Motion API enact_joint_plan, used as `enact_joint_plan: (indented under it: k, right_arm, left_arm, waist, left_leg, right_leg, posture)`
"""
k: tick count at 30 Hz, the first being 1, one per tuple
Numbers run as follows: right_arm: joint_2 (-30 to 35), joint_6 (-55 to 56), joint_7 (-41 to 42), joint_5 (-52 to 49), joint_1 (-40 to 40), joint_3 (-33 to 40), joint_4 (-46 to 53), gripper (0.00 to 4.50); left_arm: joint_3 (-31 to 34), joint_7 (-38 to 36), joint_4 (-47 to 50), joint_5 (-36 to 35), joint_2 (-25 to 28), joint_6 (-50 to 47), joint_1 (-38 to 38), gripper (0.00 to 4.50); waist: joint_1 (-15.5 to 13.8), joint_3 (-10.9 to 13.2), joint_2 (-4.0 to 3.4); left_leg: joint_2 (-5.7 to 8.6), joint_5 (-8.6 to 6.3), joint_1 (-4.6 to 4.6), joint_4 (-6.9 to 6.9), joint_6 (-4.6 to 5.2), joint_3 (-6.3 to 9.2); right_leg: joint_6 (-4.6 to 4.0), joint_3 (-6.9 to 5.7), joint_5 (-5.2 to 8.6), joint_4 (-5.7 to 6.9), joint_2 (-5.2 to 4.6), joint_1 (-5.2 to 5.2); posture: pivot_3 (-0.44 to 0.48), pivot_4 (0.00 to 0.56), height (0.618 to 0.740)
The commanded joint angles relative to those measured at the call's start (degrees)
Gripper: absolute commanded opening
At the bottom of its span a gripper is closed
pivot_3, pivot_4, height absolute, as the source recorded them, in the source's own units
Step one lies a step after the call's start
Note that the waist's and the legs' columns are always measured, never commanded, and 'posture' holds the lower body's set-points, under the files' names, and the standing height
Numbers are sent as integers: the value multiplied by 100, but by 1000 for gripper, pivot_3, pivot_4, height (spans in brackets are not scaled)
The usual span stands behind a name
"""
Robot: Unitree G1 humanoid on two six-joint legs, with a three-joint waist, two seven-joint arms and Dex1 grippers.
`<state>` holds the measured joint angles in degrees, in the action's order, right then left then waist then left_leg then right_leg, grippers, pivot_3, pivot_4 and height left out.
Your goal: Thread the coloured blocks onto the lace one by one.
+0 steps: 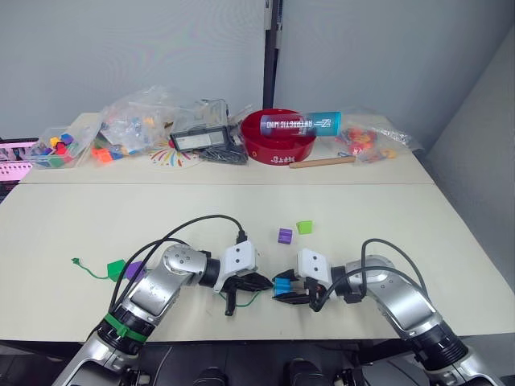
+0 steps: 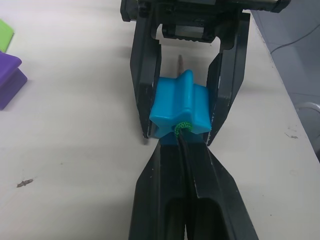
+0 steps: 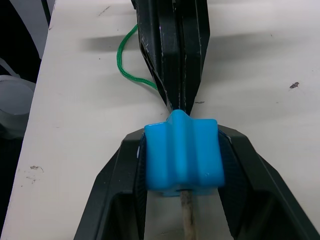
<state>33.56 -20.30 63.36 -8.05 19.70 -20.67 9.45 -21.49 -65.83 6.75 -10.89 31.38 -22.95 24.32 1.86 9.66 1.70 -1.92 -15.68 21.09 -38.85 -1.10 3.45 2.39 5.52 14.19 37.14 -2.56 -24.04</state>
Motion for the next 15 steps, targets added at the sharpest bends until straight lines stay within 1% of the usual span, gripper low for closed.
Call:
enact_joint_plan:
  k: [1, 2, 4, 6, 10, 12, 15]
  right_arm:
    - [40, -169, -32, 83, -78, -114, -88, 1363]
    - [38, -192, -44, 70, -81, -98, -81, 1363]
    - [39, -226, -53, 39, -67, -60, -66, 1363]
    - [30, -251, -66, -20, -39, 9, -42, 2429]
    - [81, -391, -4, -209, -20, 166, 146, 3735]
    - [134, -495, 29, -375, -29, 280, 327, 4442]
    - [275, -624, 41, -542, -90, 450, 572, 4476]
  left_arm:
    - [69, 42, 1, 84, 75, 140, 73, 551]
    - [110, 35, -12, 57, 92, 134, 77, 773]
    - [186, -14, -16, 3, 142, 153, 86, 1443]
    - [238, -68, 4, -29, 213, 185, 95, 2092]
    - [254, -219, 103, -103, 314, 236, 99, 3392]
    - [238, -305, 160, -156, 321, 225, 103, 3419]
    - [156, -292, 155, -104, 223, 248, 162, 3419]
  waist:
    - [9, 0, 0]
    - [13, 0, 0]
    - [16, 0, 0]
    - [15, 0, 0]
    - [28, 0, 0]
    - [30, 0, 0]
    - [22, 1, 0]
  left_leg:
    - [0, 0, 0, 0, 0, 0]
    - [0, 0, 0, 0, 0, 0]
    - [0, 0, 0, 0, 0, 0]
    - [0, 0, 0, 0, 0, 1]
    - [0, 0, 2, 0, 0, 1]
    - [0, 0, 2, 0, 0, 1]
    - [0, 0, 5, -1, 0, 1]
  right_leg:
    - [0, 0, 0, 0, 0, 0]
    - [0, 0, 0, 0, 0, 0]
    - [0, 0, 0, 0, 0, 0]
    - [0, -1, 0, 0, 0, 0]
    - [0, -1, 0, 1, 0, -4]
    - [0, -1, 0, 2, 0, -3]
    - [0, -1, 0, 1, 0, -5]
  posture:
    - [0, 150, 740]
    - [0, 150, 740]
    - [0, 150, 740]
    - [0, 150, 740]
    - [0, 150, 740]
    - [0, 150, 740]
    - [0, 150, 740]
